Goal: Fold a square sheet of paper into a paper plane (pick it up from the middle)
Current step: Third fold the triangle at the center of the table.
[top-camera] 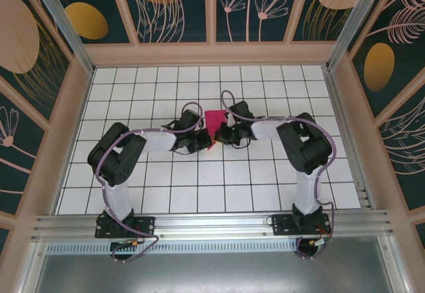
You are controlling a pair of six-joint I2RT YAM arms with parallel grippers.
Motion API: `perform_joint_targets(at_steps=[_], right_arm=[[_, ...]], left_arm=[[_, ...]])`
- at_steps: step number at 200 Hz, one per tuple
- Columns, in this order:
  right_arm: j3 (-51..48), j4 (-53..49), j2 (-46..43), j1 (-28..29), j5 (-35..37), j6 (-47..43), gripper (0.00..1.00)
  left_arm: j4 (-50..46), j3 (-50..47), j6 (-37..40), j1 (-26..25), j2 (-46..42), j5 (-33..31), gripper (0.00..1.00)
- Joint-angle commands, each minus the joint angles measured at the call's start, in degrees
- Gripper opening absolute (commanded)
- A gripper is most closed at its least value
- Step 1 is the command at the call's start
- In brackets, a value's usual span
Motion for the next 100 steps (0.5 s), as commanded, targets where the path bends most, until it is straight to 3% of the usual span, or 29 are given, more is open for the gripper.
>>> perform_joint_targets(at_steps=[1,65,100], right_arm=[[2.28,-3.11,2.07,-2.46,3.38,-3.35,0.0],[7.7,-4.55,4.84,-8.25,4.57,-8.79,0.0],[7.41,-3.86,-0.3,-9.13,3.01,-10.41,0.0]], left_arm=[[-9.14,-0.77,-0.31,0.3,2.88,-5.23,0.0],[-9.97,-0.91,0.19,0.27,2.85,-5.51,0.0],[-10.21,-0.54,0.36,0.24,2.8,-5.78,0.0]])
